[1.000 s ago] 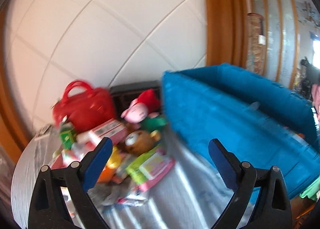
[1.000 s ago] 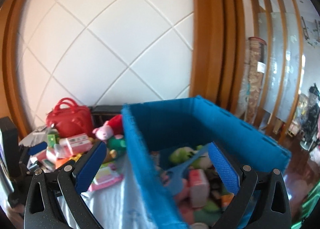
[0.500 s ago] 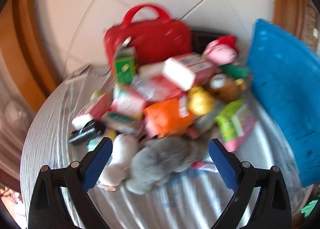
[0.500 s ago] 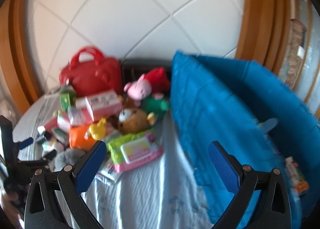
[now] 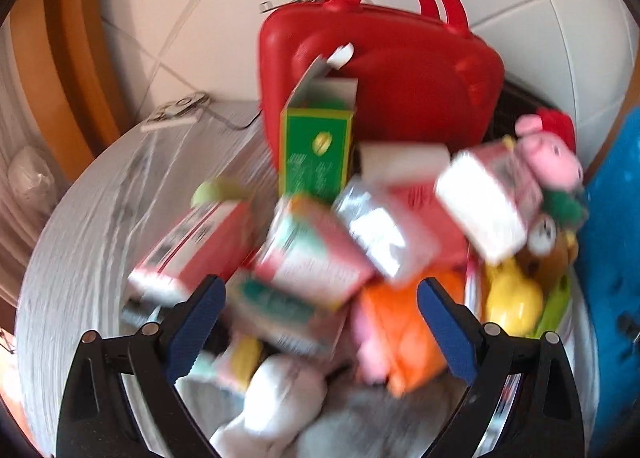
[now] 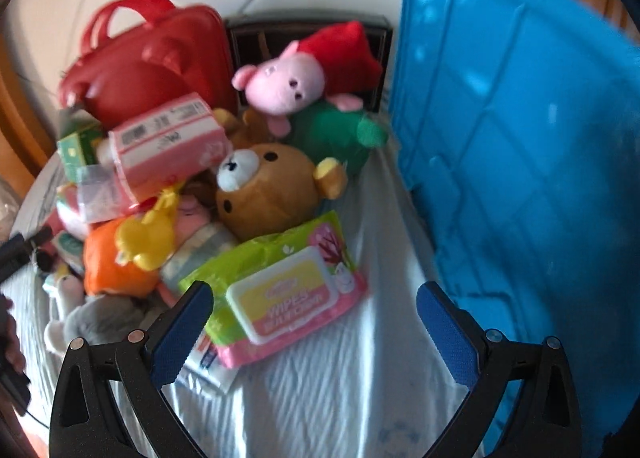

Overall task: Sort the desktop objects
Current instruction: 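Return both grippers from the crate to the pile, then grasp the clear plastic box with left gripper while right grasps yellow duck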

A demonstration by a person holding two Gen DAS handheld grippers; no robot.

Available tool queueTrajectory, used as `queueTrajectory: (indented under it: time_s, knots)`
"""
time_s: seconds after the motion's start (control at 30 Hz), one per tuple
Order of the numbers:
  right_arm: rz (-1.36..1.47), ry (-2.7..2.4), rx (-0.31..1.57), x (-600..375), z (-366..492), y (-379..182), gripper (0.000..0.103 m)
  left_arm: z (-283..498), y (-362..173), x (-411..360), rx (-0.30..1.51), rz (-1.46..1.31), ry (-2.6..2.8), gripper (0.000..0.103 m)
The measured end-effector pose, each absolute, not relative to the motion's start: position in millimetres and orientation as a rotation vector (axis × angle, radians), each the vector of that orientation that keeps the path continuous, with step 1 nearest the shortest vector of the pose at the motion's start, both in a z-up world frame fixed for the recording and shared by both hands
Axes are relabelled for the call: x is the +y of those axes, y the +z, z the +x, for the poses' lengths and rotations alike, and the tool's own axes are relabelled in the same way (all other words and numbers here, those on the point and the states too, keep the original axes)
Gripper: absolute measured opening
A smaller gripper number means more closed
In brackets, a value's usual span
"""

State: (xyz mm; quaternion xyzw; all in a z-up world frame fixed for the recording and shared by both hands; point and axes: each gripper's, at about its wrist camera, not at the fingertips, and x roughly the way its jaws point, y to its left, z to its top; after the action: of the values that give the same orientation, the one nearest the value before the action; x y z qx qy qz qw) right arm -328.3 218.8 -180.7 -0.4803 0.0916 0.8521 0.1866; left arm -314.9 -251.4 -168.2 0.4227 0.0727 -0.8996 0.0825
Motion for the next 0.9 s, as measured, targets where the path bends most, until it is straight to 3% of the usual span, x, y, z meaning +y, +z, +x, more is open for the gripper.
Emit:
queueTrajectory:
  time_s: [0.17, 0.23, 0.3, 0.33, 0.37, 0.43, 0.7, 0.8, 0.9]
  knots:
    - [-1.406, 2.387, 0.286, 231, -359, -206, 0.103, -366, -191, -237, 0.311, 1.355, -2.679, 0.095]
    - [-1.42, 2.389, 0.282, 233, -368, -212, 0.103, -380, -201, -228, 0.268, 1.356, -2.642, 0.094]
    - [-1.427, 2.401, 0.281, 233, -377, -217, 0.103, -386, -205, -220, 0.149, 1.323, -2.633, 0.077]
    - [-1.432, 2.411, 0.281, 232, -381, -219, 0.103, -387, -207, -217, 0.124, 1.335, -2.646, 0.055]
    - [-1.435, 2.421, 0.282, 231, -384, -219, 0.103, -388, -211, -216, 0.16, 1.382, -2.66, 0.041]
    - [-1.443, 2.456, 0.282, 224, -390, -221, 0.103, -382, -212, -216, 0.2, 1.393, -2.683, 0.039]
    - [-1.491, 2.62, 0.246, 179, -407, -220, 0.103, -325, -199, -206, 0.066, 1.349, -2.714, 0.032]
    - [-1.521, 2.661, 0.215, 161, -415, -222, 0.09, -322, -205, -216, 0.048, 1.38, -2.671, 0.032]
    - [-1.537, 2.677, 0.203, 150, -421, -224, 0.087, -320, -215, -224, 0.096, 1.434, -2.647, 0.032]
